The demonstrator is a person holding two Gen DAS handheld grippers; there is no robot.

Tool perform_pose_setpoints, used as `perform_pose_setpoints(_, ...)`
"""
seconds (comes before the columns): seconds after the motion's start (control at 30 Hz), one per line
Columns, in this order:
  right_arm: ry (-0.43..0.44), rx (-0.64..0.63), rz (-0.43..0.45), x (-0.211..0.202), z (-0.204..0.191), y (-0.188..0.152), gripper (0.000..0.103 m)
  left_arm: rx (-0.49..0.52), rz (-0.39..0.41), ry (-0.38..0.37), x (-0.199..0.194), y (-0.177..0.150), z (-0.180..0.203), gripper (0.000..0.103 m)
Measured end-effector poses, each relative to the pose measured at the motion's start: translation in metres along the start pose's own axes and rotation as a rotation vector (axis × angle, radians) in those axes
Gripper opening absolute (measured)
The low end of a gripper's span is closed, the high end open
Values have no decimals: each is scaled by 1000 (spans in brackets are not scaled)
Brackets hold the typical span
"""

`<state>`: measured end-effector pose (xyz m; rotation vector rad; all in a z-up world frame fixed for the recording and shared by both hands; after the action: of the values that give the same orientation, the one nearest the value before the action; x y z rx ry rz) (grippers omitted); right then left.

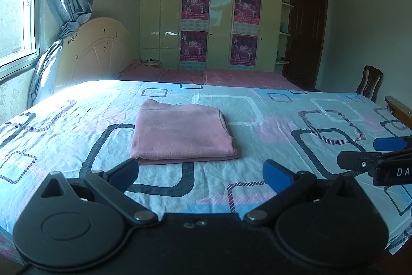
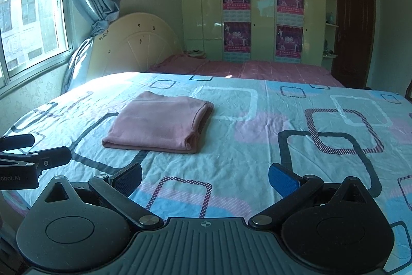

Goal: Fold small clothes

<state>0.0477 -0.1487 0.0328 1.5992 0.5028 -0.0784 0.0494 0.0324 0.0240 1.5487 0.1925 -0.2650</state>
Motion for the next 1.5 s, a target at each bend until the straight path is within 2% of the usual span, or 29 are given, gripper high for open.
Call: perform_pose_setpoints(1.5, 29, -21, 0, 13, -3, 4, 103, 22, -3, -2, 9, 2, -9, 103)
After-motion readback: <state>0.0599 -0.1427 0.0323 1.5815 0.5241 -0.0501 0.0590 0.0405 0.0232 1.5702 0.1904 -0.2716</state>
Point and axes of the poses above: each gripper's, at about its wrist camera, not at the fingertips, and x roughly the way its jaws point, z to its right, y to its top, the point moved 2 cm from there along x, roughly the way its jaws point, and after that the axes turned 12 degrees about z, right-handed, at the moved point
